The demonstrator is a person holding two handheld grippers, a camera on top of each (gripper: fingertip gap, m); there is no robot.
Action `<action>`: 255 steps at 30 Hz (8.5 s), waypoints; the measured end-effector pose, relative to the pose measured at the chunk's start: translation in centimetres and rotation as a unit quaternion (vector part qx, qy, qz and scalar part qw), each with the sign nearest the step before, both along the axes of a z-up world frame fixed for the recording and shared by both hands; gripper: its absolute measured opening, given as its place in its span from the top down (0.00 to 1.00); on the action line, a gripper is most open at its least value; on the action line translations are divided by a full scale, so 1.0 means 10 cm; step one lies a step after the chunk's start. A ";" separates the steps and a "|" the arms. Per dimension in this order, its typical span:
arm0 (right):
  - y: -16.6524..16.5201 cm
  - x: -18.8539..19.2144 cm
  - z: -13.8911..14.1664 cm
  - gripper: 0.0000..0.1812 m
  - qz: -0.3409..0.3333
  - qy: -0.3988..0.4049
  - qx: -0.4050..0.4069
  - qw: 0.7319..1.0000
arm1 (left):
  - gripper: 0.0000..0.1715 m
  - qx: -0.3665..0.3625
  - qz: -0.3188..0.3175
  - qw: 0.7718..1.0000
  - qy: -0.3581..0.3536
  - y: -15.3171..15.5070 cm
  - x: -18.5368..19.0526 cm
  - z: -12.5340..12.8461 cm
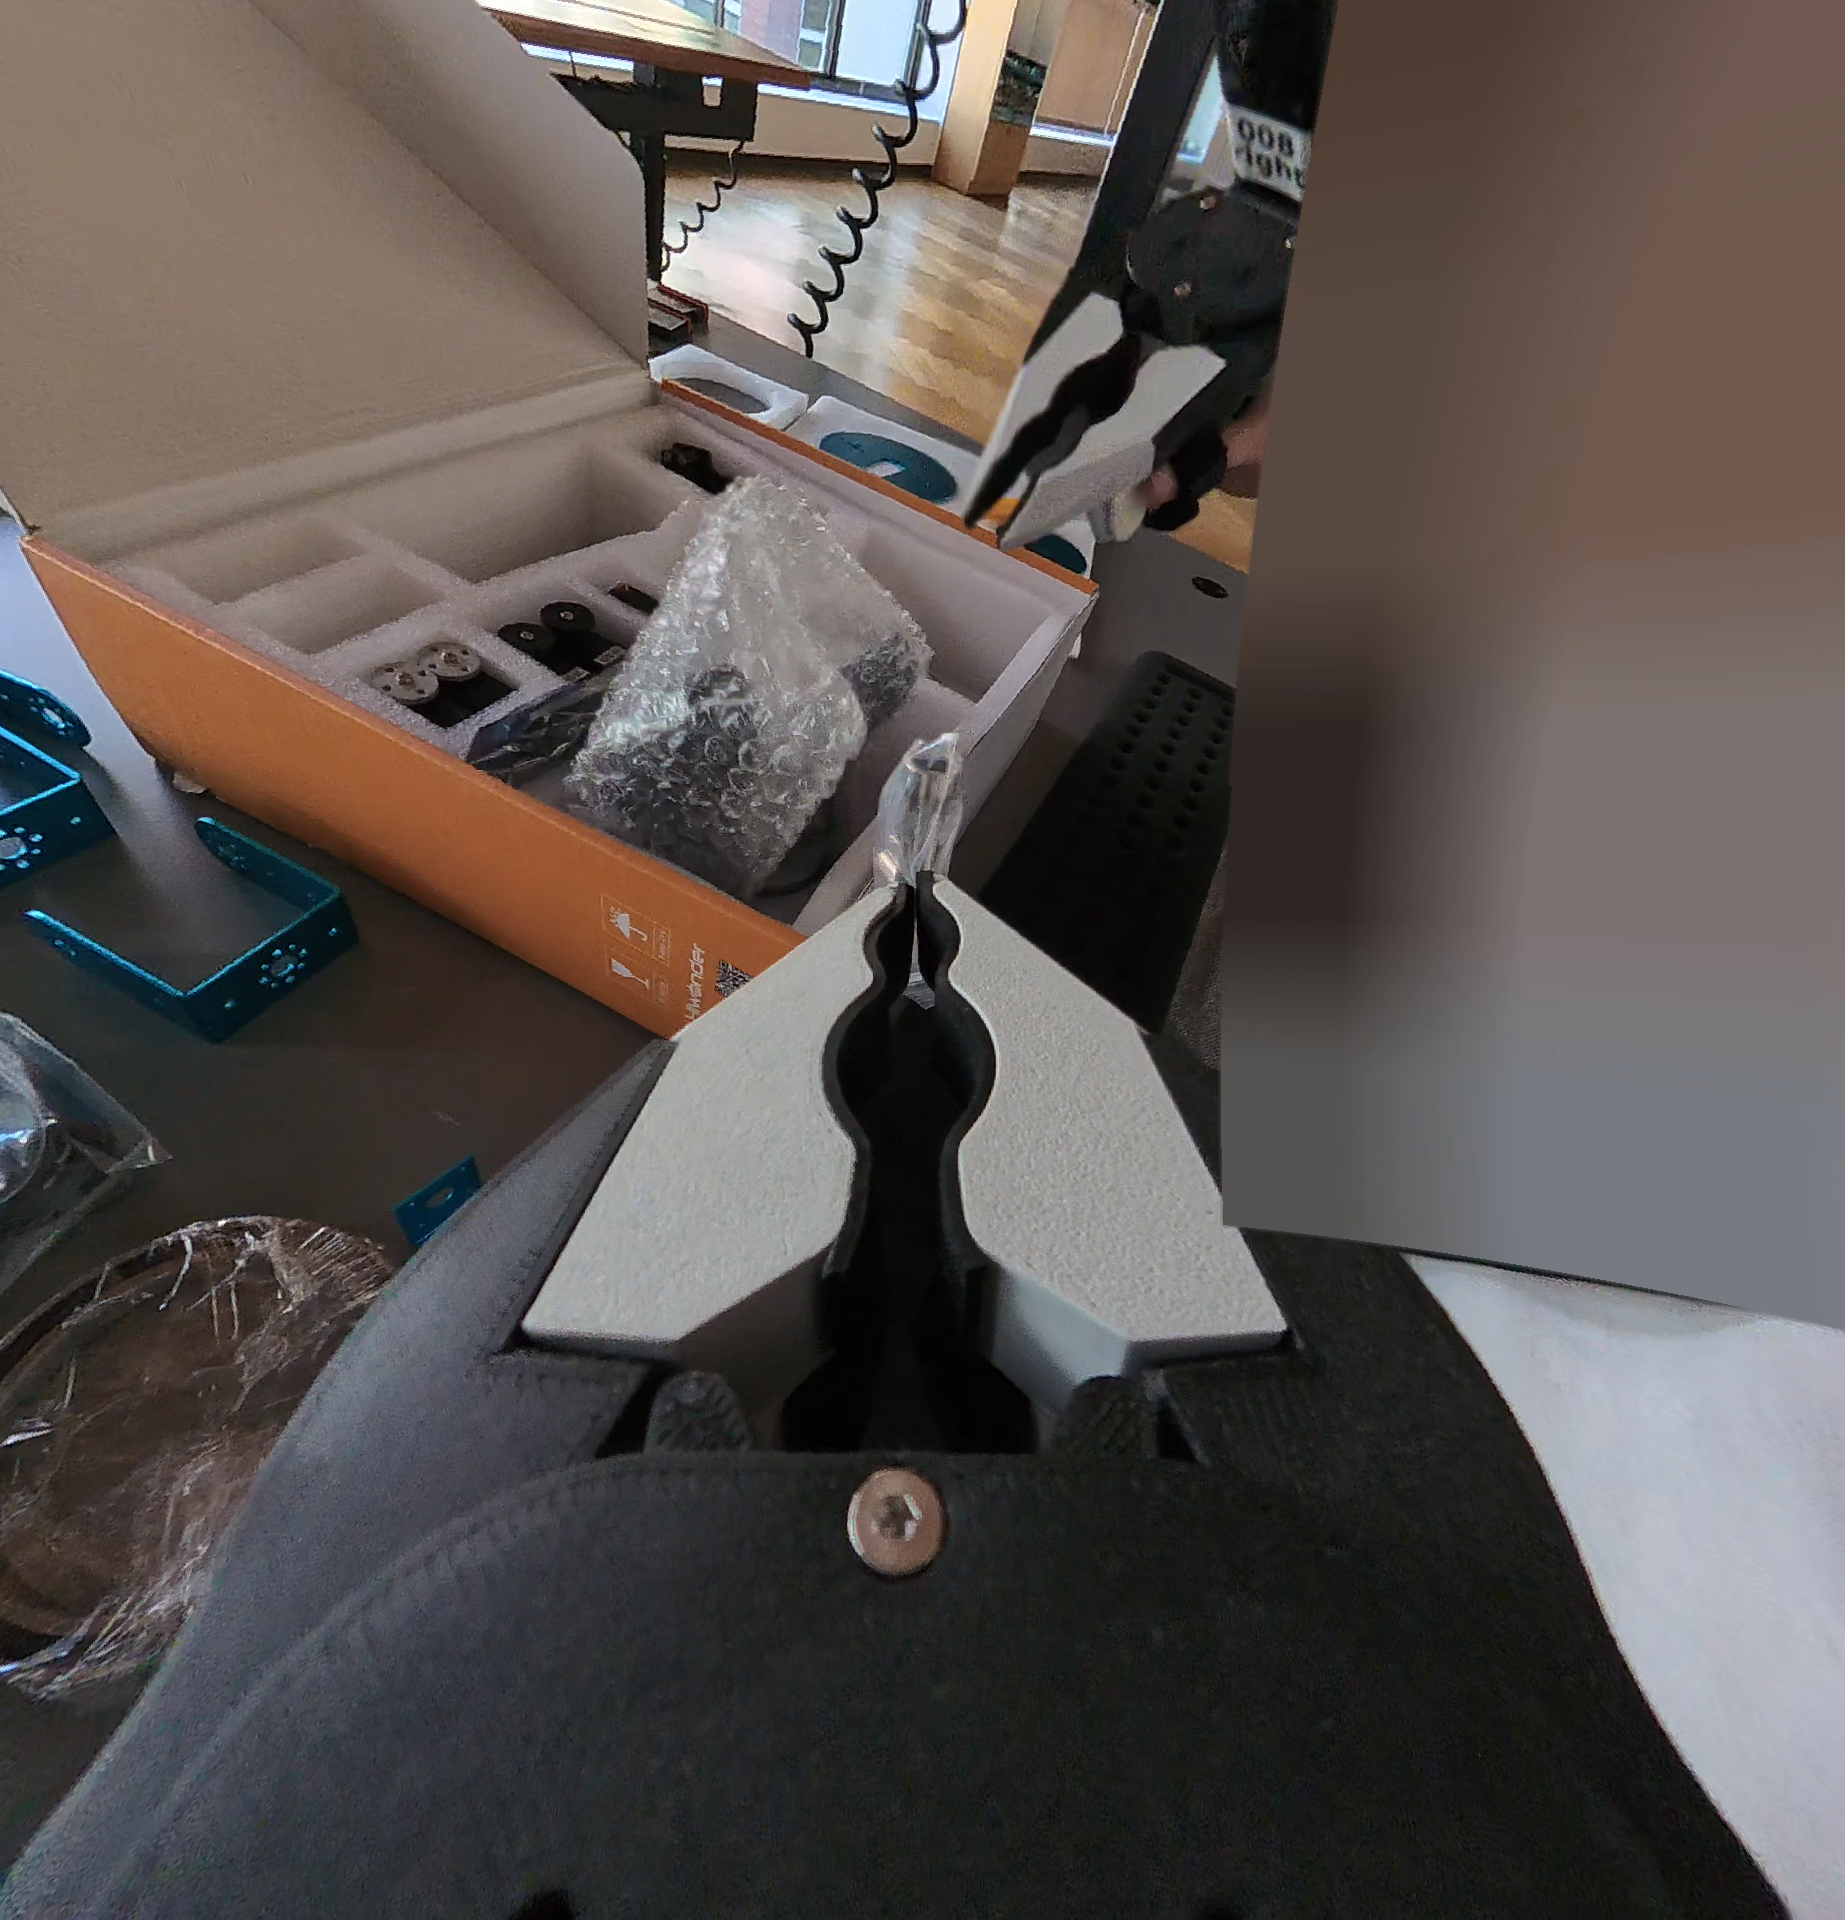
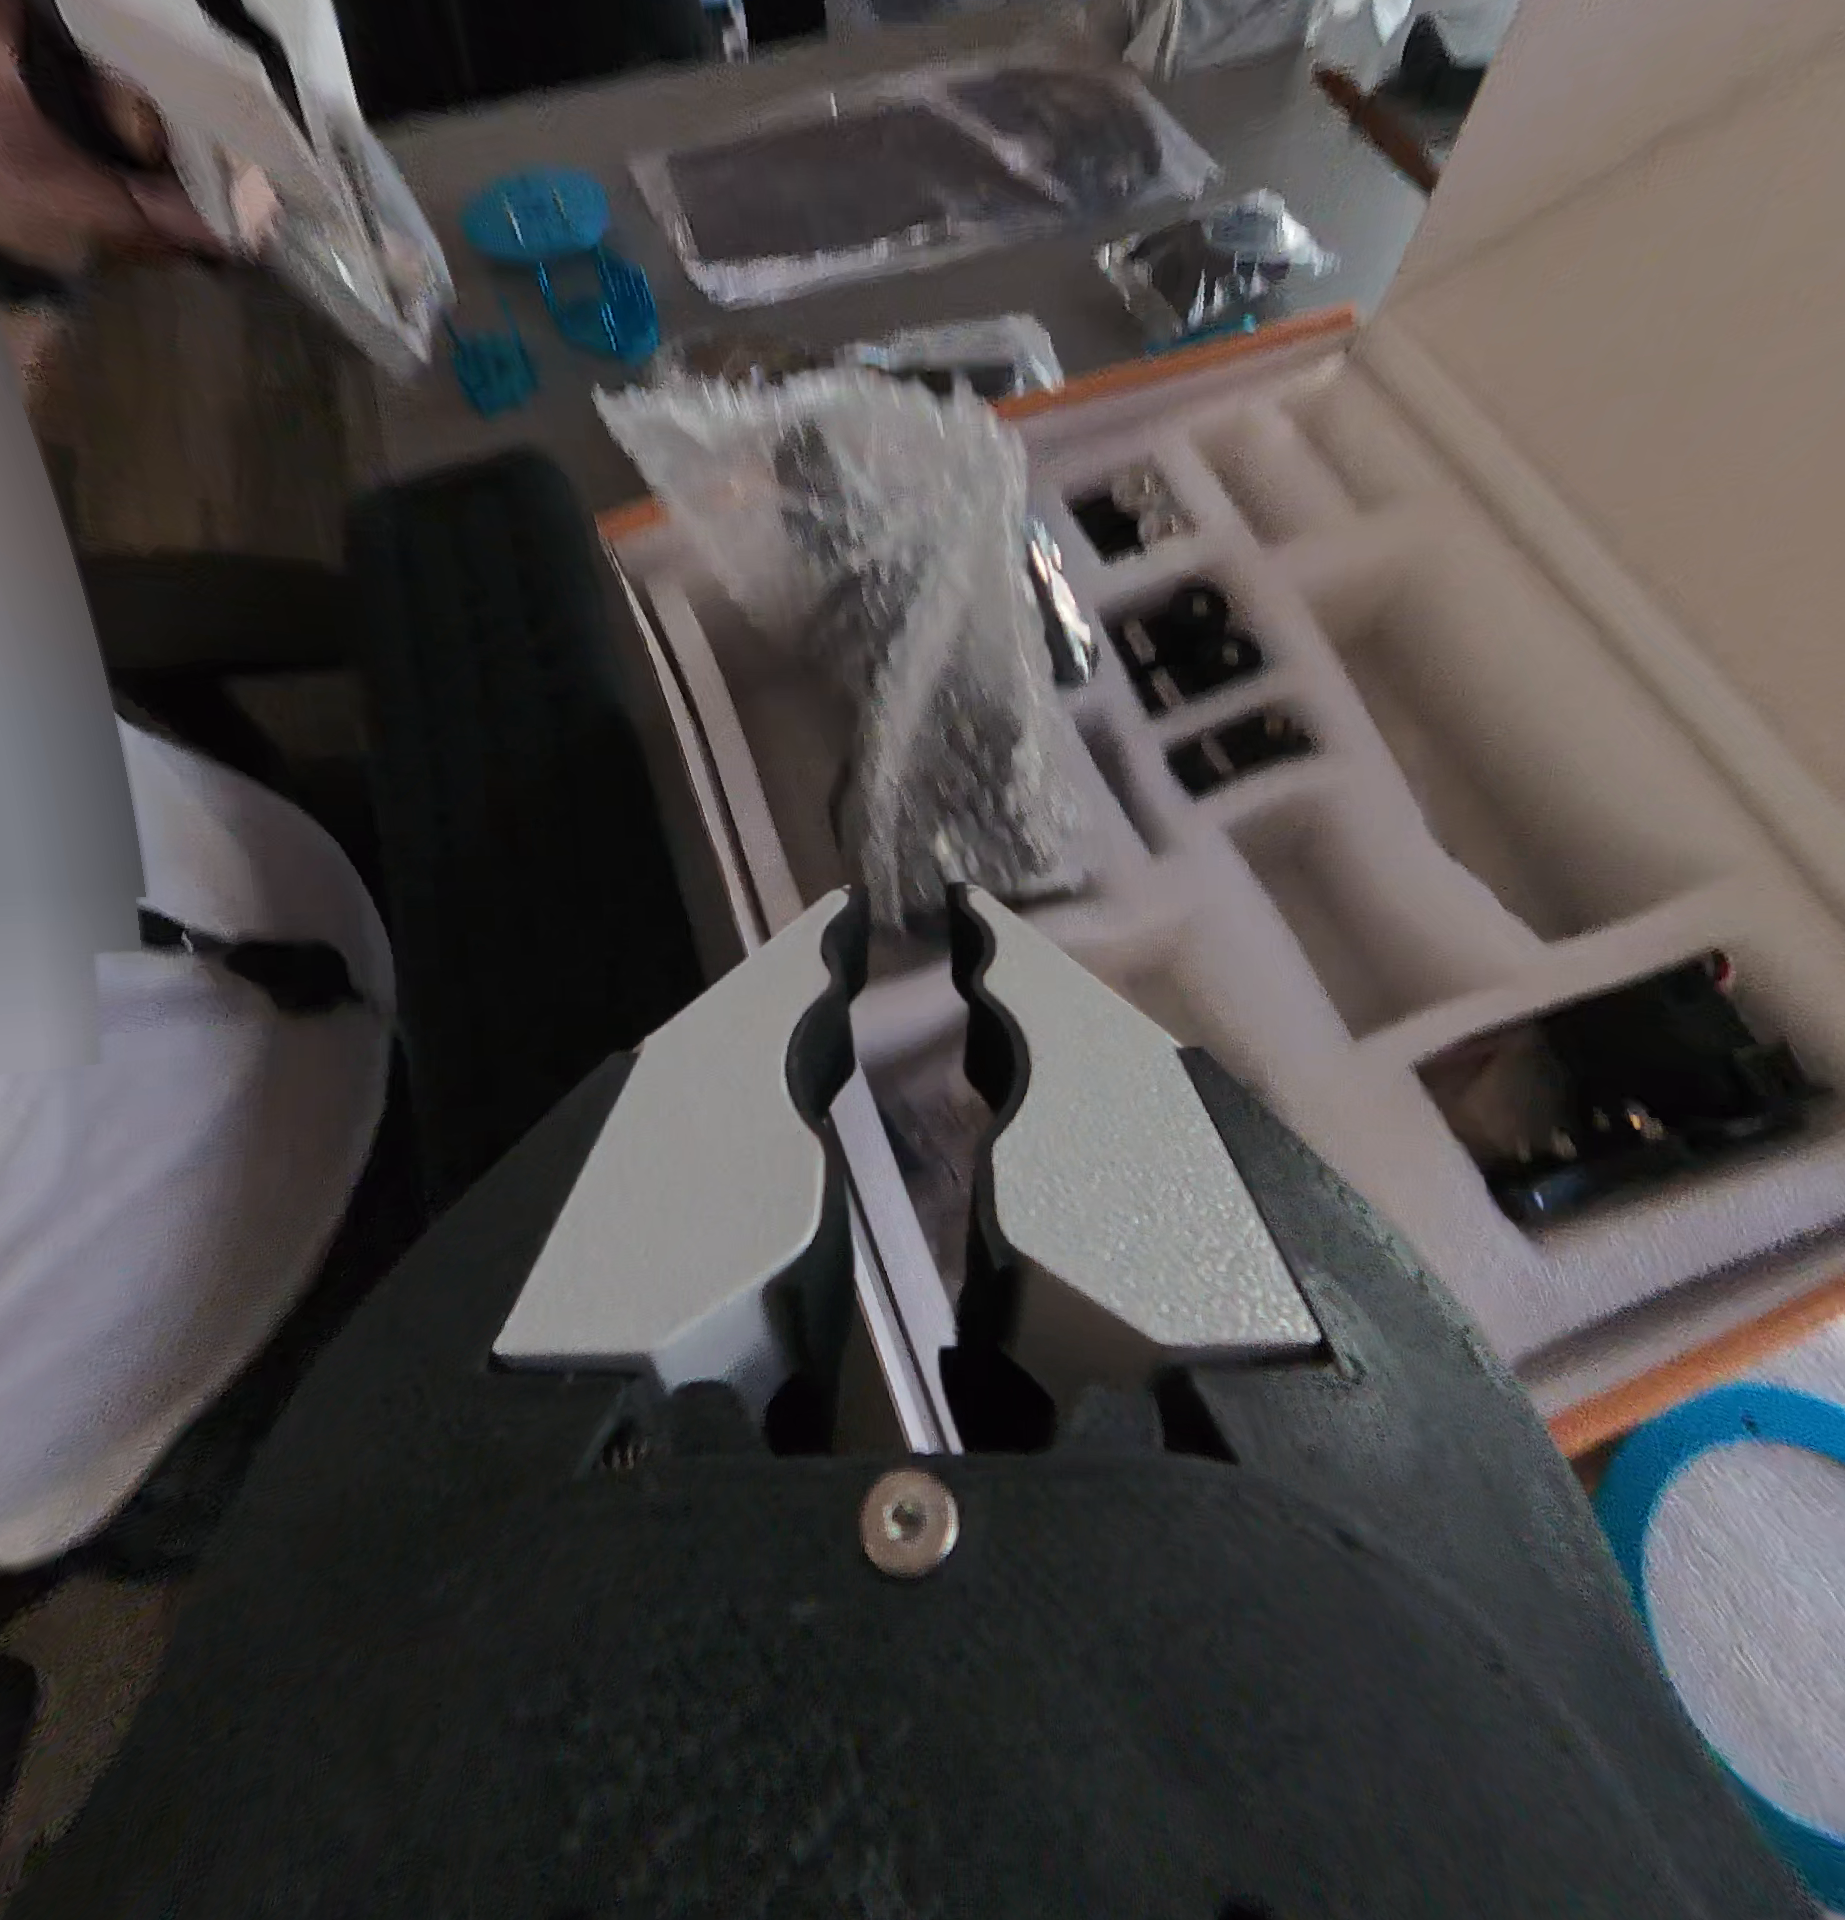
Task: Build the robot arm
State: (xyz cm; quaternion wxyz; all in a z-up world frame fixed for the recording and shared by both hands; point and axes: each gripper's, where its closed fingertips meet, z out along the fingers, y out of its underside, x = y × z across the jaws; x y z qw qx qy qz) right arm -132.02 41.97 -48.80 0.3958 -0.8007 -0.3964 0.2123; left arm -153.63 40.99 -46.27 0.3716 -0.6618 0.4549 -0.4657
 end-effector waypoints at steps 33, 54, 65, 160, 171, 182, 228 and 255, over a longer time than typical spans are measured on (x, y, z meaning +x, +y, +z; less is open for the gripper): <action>0.50 -0.55 0.12 0.62 0.123 0.079 0.015 0.989 | 1.00 0.007 0.039 0.995 0.097 -0.01 0.73 0.13; 0.06 -0.60 -0.29 0.96 0.104 -0.075 0.121 0.984 | 1.00 0.004 0.060 0.998 0.010 0.15 -0.02 0.14; 0.48 -0.94 -0.56 1.00 0.110 -0.214 0.076 0.968 | 1.00 -0.028 0.101 0.994 -0.019 0.53 -0.59 -0.04; 5.20 -2.52 -0.48 1.00 0.140 -0.485 0.156 0.849 | 1.00 -0.042 0.289 0.951 -0.103 0.89 -3.16 -0.20; 5.60 -1.83 -0.08 1.00 0.054 -0.536 0.130 0.832 | 1.00 -0.044 0.296 0.949 -0.100 0.81 -3.18 -0.23; 5.83 -1.18 -0.44 1.00 0.059 -0.704 0.069 0.705 | 1.00 -0.044 0.322 0.940 -0.103 0.85 -3.30 -0.17; 5.48 -1.69 -0.69 0.82 0.075 -0.619 0.117 0.773 | 1.00 -0.031 0.318 0.941 -0.108 0.64 -3.18 -0.03; 0.73 -2.54 1.13 0.81 0.191 -0.016 0.269 0.944 | 1.00 0.033 0.153 0.985 -0.075 0.41 -1.43 0.57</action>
